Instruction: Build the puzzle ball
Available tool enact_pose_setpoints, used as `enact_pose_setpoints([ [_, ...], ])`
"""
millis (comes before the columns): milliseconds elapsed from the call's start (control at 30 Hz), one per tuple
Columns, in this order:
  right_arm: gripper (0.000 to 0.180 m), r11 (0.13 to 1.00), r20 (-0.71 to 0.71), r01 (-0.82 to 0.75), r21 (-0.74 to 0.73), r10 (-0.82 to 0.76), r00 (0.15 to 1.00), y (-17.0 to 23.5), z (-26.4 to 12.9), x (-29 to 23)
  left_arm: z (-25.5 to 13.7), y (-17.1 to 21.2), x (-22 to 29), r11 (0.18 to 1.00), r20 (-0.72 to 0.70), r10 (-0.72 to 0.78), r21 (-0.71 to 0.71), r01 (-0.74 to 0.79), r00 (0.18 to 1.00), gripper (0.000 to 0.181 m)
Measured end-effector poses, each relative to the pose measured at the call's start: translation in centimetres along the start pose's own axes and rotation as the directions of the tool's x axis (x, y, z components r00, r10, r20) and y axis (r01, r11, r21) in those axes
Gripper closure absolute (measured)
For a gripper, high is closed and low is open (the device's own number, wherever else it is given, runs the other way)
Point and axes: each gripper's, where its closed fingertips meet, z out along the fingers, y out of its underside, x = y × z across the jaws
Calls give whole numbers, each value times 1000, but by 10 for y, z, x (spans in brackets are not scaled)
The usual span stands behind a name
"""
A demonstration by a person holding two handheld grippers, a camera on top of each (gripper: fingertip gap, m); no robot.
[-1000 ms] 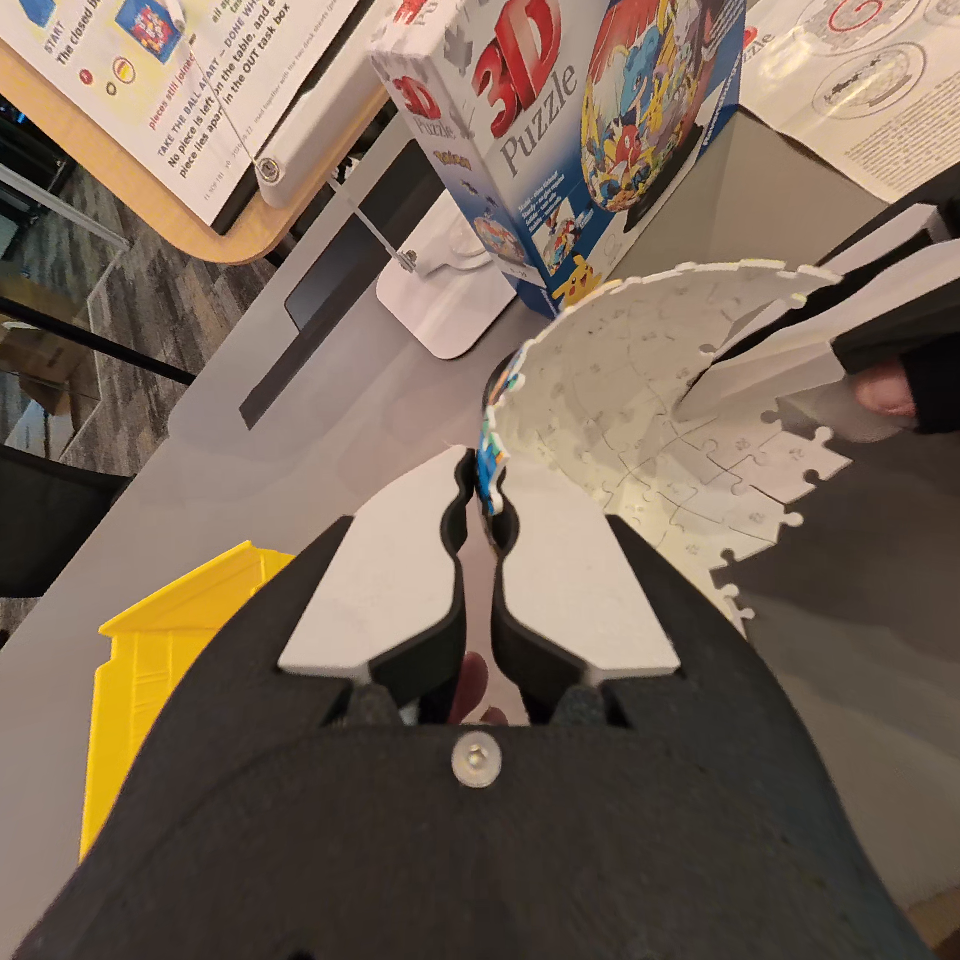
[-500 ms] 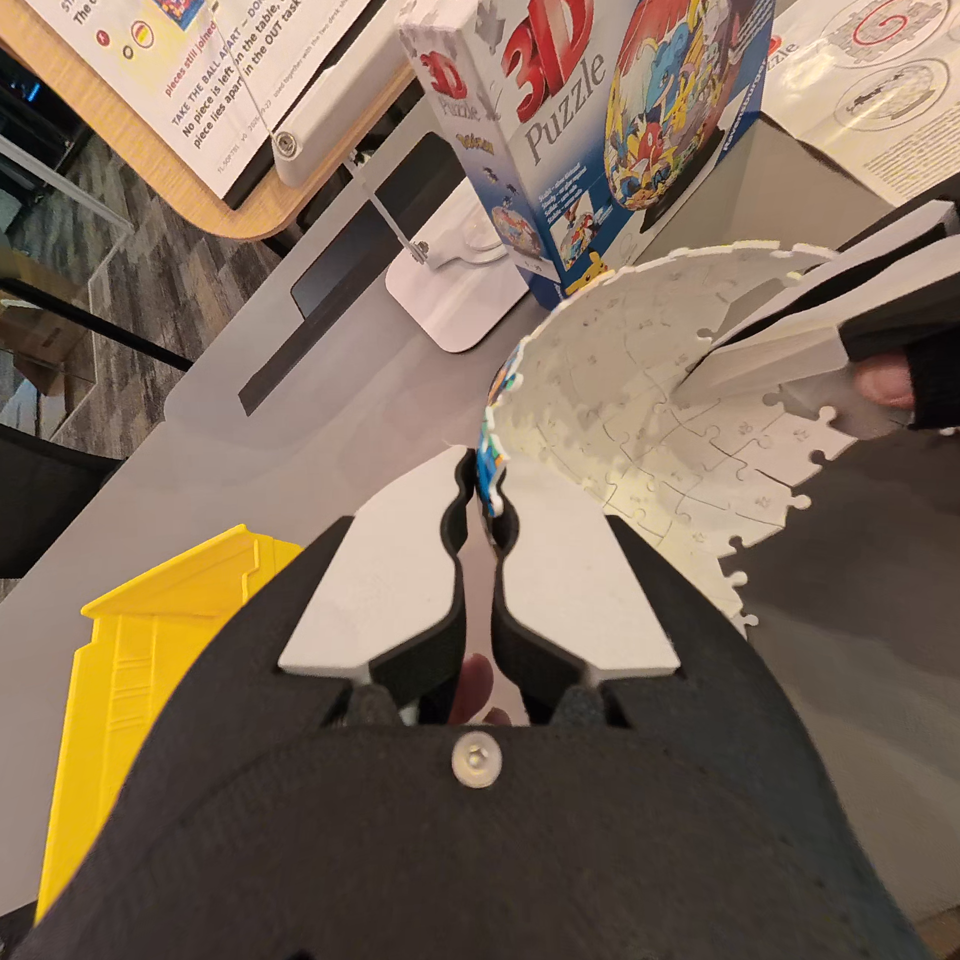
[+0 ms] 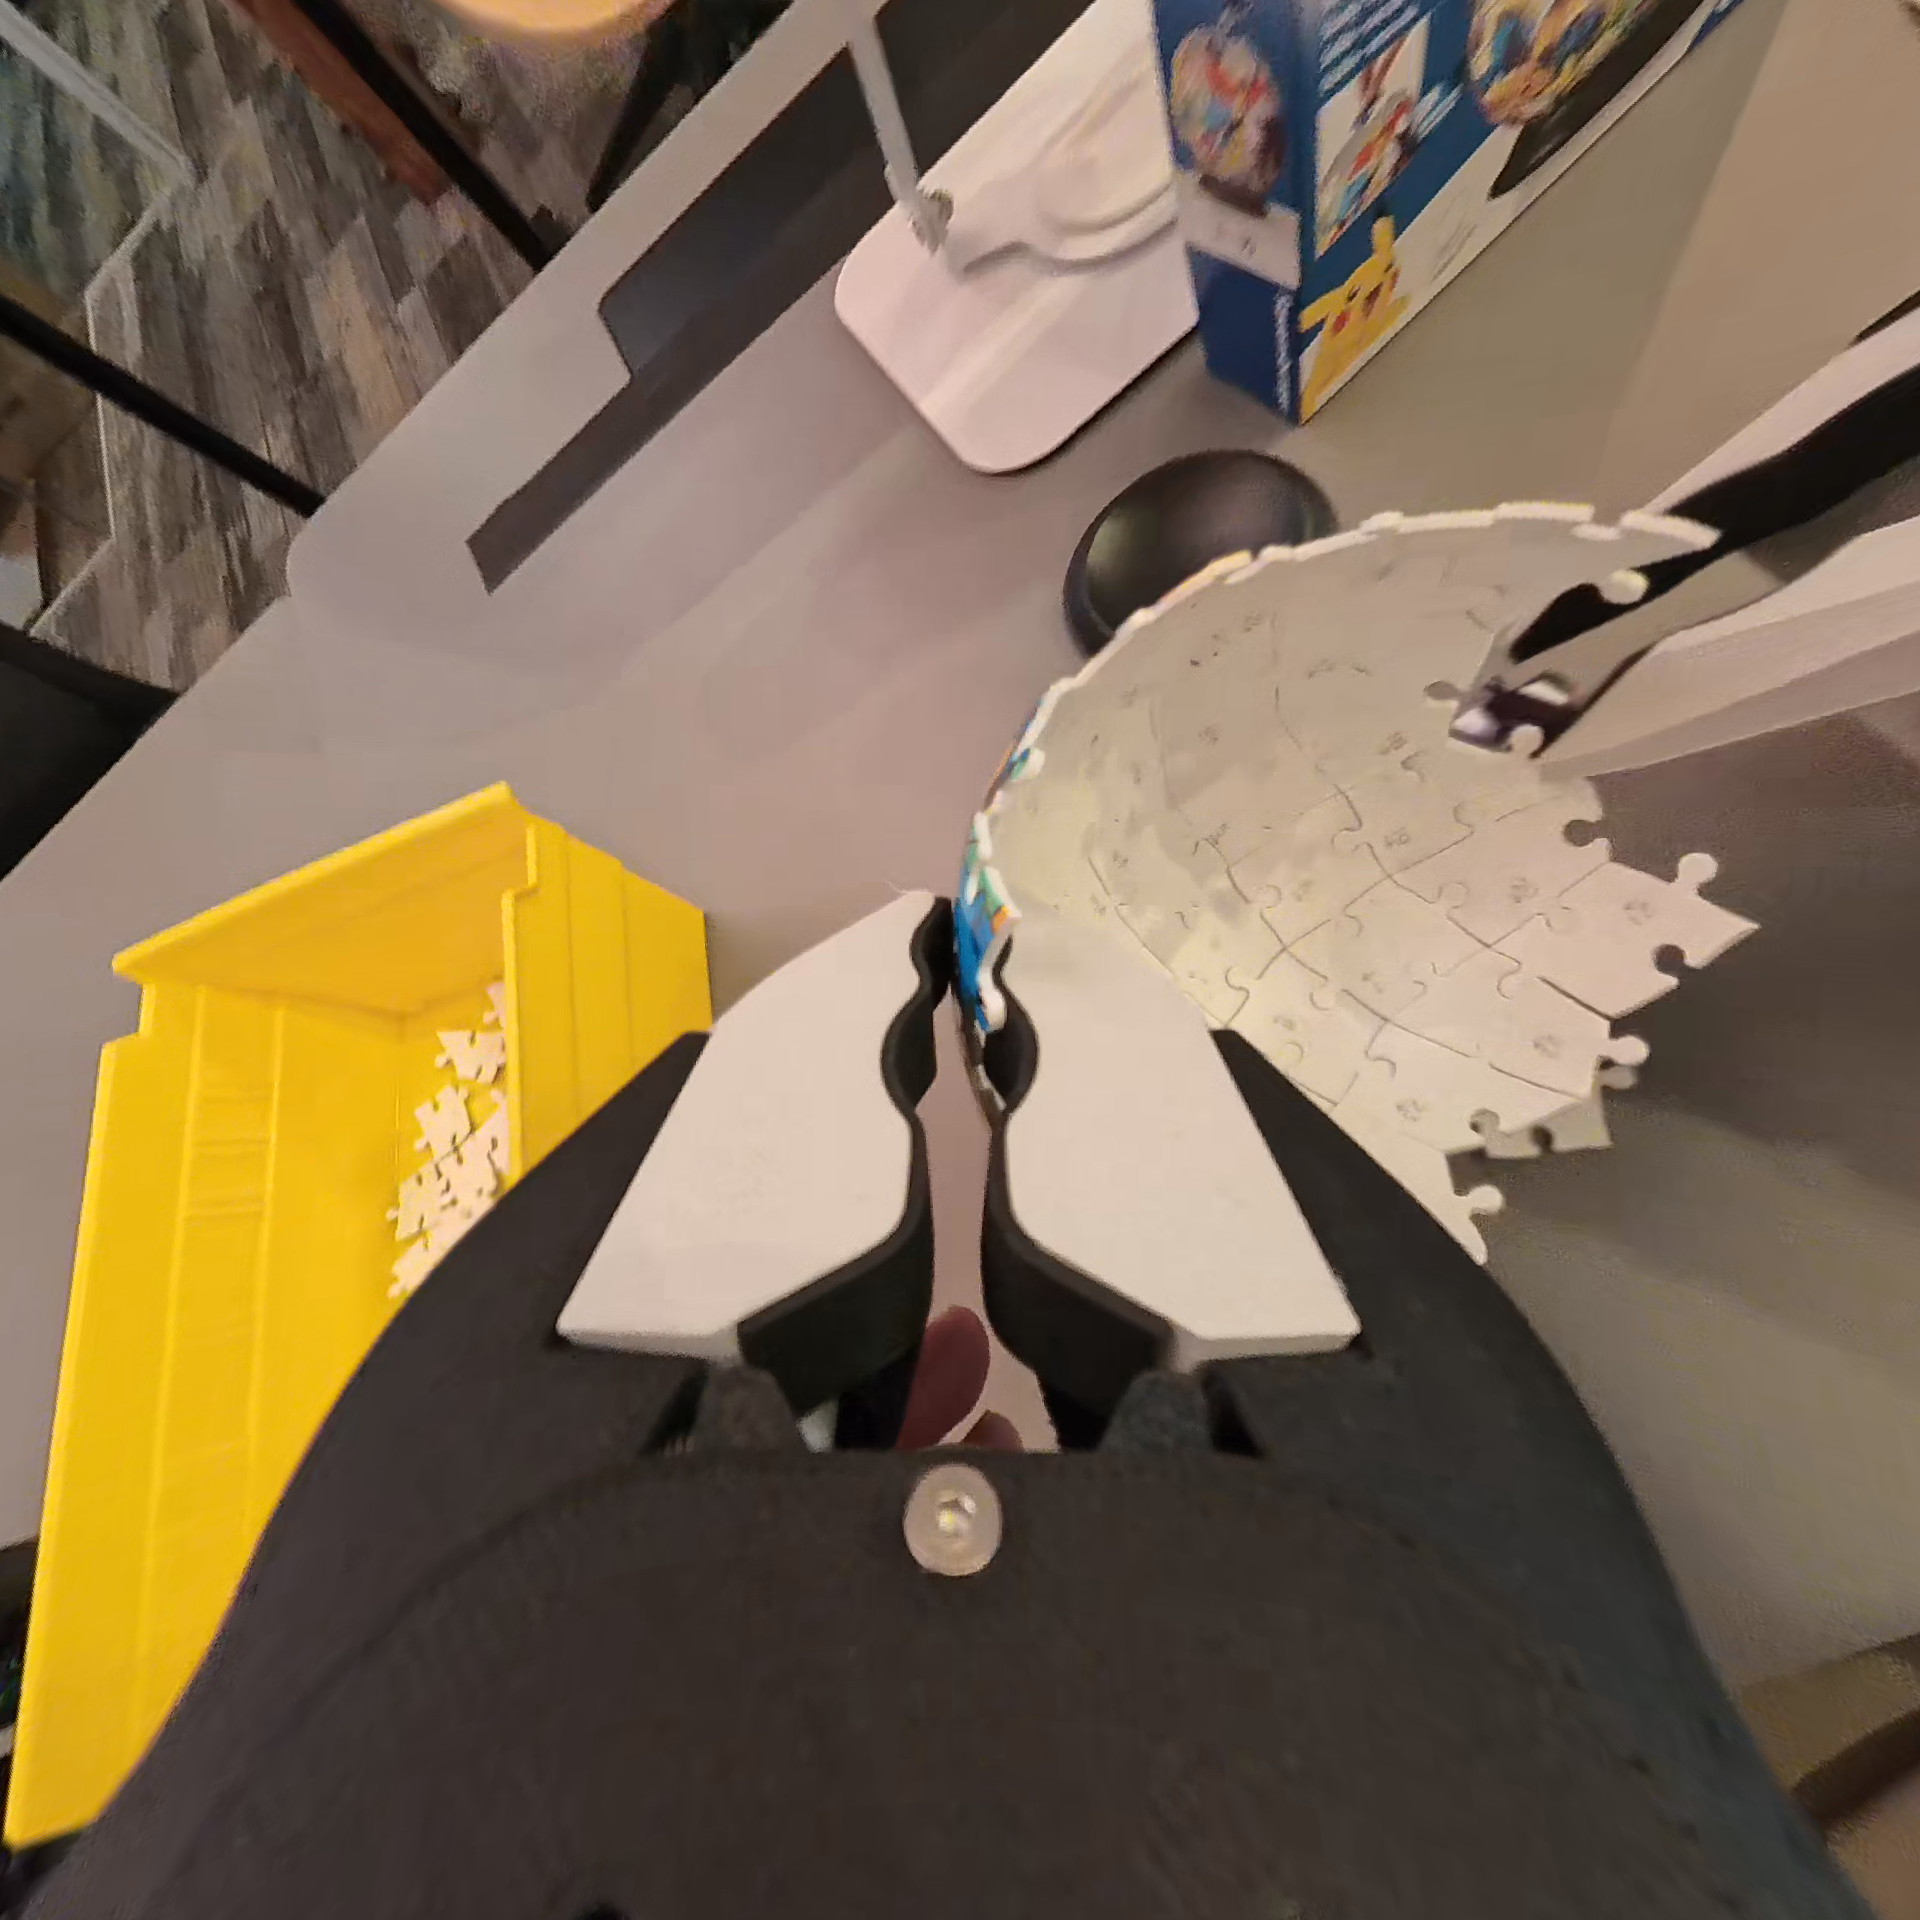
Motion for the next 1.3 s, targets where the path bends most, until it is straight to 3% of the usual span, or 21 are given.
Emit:
enact_pose_setpoints([
  [33, 137, 1000, -12, 9, -1, -9, 1000, 0, -1, 2, -1, 6, -4, 1000, 8, -8, -13, 9, 1000, 178],
  [233, 145, 996, -62, 79, -33, -81, 995, 0, -11, 6, 4, 38, -20, 993, 42, -4, -121, 9, 999, 178],
  [467, 145, 957, -100, 224, -184, -245, 964, 26, 5, 0, 15, 58, -17, 978, 16, 11, -207, -7, 1000, 178],
  [1000, 144, 943, -97, 263, -204, -287, 953, 34, 18, -10, 19, 73, -14, 962, -43, -51, -269, 37, 998, 178],
  [1133, 143, 938, -131, 293, -185, -319, 939, 23, 5, -7, 19, 75, -14, 962, -55, -65, -270, 48, 996, 178],
  [1300, 141, 931, -207, 313, -188, -349, 914, 7, -43, 14, 17, 78, -13, 961, -76, -80, -272, 56, 994, 177],
])
